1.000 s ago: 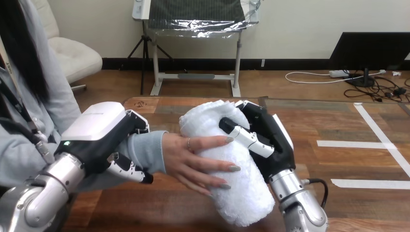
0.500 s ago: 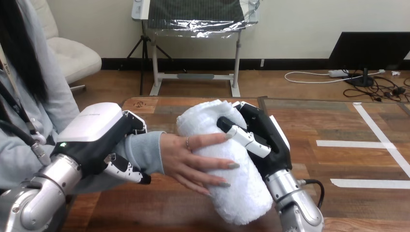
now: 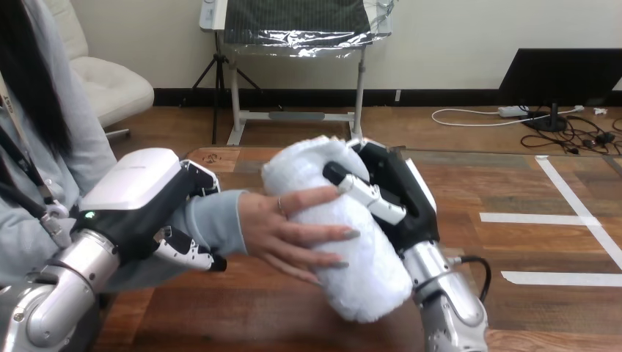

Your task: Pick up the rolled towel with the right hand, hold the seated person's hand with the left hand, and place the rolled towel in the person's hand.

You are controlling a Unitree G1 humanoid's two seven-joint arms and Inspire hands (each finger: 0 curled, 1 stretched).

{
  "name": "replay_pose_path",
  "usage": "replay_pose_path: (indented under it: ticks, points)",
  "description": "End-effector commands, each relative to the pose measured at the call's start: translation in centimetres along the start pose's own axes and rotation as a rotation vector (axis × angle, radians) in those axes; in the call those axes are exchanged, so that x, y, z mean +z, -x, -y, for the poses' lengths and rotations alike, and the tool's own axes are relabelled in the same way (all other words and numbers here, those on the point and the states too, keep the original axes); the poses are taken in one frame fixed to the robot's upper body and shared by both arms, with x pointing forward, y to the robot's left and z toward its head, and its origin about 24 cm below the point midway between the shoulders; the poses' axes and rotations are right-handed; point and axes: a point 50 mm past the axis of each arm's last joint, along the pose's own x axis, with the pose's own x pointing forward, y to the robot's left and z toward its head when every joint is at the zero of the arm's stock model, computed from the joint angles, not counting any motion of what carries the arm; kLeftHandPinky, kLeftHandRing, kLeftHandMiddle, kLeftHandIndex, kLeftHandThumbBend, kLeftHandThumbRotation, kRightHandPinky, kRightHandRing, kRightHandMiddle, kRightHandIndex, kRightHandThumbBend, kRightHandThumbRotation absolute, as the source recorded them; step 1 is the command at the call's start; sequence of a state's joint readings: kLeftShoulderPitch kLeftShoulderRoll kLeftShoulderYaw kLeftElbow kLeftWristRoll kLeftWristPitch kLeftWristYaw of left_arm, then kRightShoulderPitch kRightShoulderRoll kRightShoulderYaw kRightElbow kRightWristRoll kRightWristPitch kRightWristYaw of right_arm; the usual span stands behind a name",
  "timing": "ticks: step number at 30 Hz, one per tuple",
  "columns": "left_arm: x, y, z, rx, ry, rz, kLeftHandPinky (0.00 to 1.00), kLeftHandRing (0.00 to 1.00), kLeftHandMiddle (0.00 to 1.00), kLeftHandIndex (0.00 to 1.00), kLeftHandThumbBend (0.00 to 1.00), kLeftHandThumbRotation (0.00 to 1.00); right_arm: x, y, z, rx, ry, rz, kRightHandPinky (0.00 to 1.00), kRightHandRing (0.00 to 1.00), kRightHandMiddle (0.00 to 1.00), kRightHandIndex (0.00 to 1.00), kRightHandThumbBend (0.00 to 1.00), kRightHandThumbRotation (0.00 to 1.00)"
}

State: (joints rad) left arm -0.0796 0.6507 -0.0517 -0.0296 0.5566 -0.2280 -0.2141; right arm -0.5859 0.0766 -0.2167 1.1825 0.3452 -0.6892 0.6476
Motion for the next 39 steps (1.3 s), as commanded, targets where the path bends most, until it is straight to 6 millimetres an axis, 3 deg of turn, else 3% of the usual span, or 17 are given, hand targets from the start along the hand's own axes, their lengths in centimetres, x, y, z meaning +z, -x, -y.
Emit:
replay_pose_path:
  ticks: [1,9,15,21,23,31,39]
  points:
    - [2.7,-0.7,-3.5,0.173,-0.037,0.153,0.32,0.36,0.42,0.44,0.87,0.04,0.7,-3.1,-3.5,0.178,0.048,-0.009,0.32,0.40,0.46,0.45,0.57,0.00]
    - [2.6,-0.6,-3.3,0.165,-0.037,0.135,0.41,0.45,0.51,0.55,0.89,0.12,0.8,-3.0,-2.8,0.172,0.148,-0.045,0.50,0.57,0.60,0.64,0.66,0.00]
    - [2.4,-0.5,-3.1,0.150,-0.045,0.120,0.50,0.54,0.60,0.64,0.93,0.17,1.1,-2.8,-2.2,0.157,0.223,-0.057,0.63,0.65,0.68,0.77,0.61,0.04]
    - [2.2,-0.4,-2.9,0.130,-0.051,0.106,0.56,0.61,0.68,0.72,0.96,0.21,1.3,-2.7,-1.3,0.138,0.288,-0.085,0.76,0.74,0.73,0.85,0.57,0.20]
    - [2.1,-0.4,-2.8,0.123,-0.053,0.104,0.61,0.66,0.72,0.76,0.98,0.22,1.4,-2.6,-1.1,0.133,0.302,-0.090,0.81,0.77,0.75,0.88,0.58,0.31]
    - [1.4,-0.1,-2.2,0.103,-0.070,0.077,0.74,0.77,0.81,0.83,1.00,0.30,2.0,-2.4,0.2,0.122,0.386,-0.110,0.91,0.84,0.81,0.94,0.61,0.54]
    - [0.7,0.3,-1.4,0.076,-0.063,0.057,0.79,0.83,0.85,0.87,1.00,0.37,2.6,-2.2,1.1,0.126,0.429,-0.119,0.95,0.88,0.85,0.96,0.69,0.69]
